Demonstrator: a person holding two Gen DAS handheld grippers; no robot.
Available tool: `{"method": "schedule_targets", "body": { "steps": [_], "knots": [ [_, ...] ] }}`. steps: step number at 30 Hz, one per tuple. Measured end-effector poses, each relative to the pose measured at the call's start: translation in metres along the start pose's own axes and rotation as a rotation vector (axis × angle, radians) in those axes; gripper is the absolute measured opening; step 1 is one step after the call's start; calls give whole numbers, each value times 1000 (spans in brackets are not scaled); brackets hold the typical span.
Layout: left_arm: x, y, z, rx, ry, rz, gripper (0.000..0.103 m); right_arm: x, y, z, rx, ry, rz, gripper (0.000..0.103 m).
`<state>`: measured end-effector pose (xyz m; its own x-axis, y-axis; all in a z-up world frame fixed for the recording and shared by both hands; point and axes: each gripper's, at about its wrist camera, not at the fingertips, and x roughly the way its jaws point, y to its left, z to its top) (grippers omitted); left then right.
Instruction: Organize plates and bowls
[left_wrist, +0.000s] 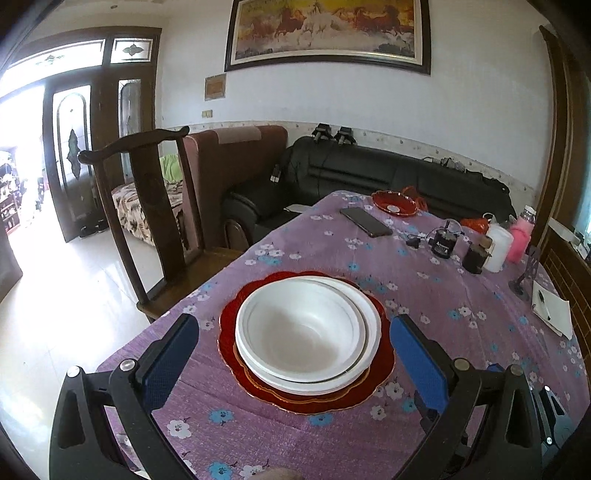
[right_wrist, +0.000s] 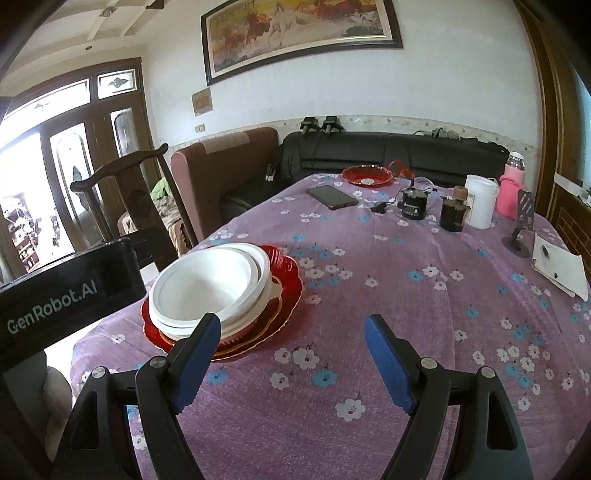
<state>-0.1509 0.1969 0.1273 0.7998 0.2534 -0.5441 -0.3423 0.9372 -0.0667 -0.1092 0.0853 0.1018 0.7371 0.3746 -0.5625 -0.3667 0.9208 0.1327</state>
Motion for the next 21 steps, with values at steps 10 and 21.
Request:
{"method": "schedule_targets", "body": {
  "steps": [10, 21],
  "knots": [
    [15, 6, -1, -9, 51, -20, 103, 11, 11, 0, -30, 30, -3, 84],
    [28, 16, 3, -27, 63, -8, 103, 26, 20, 0, -59, 64, -6, 84]
  ]
}}
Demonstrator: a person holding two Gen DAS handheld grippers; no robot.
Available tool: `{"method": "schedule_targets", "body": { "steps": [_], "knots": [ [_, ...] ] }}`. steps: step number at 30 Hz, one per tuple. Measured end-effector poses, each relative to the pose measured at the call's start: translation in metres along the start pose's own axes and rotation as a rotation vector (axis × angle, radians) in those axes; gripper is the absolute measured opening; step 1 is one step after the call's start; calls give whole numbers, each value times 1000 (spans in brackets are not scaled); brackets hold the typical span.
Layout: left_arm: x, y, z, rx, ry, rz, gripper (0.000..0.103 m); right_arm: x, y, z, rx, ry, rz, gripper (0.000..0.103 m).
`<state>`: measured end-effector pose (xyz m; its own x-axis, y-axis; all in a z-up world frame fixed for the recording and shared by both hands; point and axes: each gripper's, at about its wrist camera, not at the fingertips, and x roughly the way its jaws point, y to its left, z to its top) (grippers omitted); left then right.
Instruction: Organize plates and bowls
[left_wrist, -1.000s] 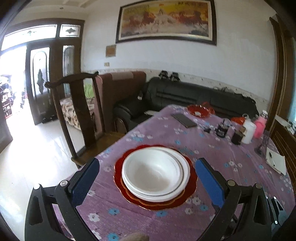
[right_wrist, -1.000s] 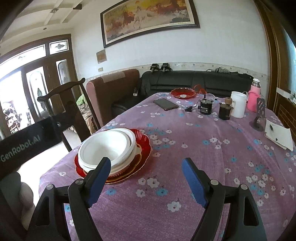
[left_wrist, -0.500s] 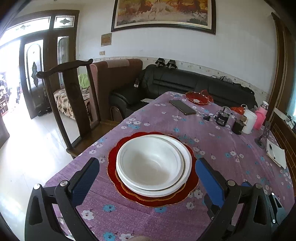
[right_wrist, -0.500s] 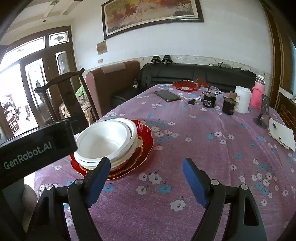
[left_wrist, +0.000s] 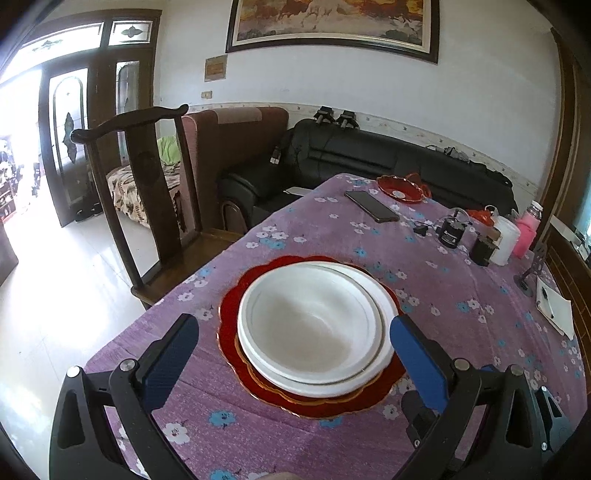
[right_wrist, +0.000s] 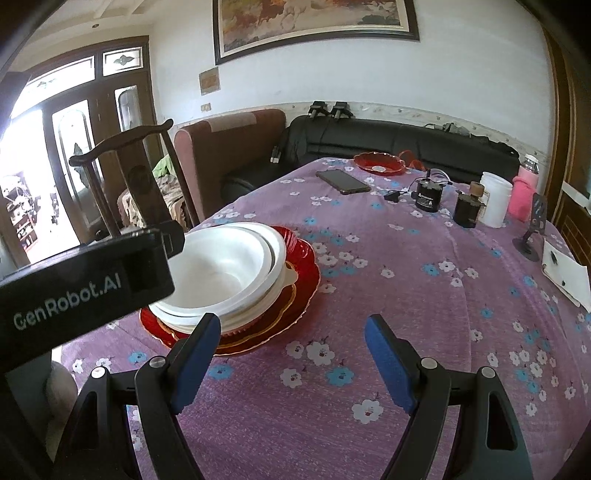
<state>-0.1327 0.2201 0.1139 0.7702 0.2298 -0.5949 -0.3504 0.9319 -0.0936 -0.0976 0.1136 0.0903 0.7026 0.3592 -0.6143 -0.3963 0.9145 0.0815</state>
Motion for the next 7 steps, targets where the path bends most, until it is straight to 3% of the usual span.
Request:
{"method": "schedule_targets", "body": {
  "steps": [7],
  "knots": [
    [5, 7, 9, -30, 10, 11, 103, 5, -1, 5, 8, 20, 9, 84]
  ]
}}
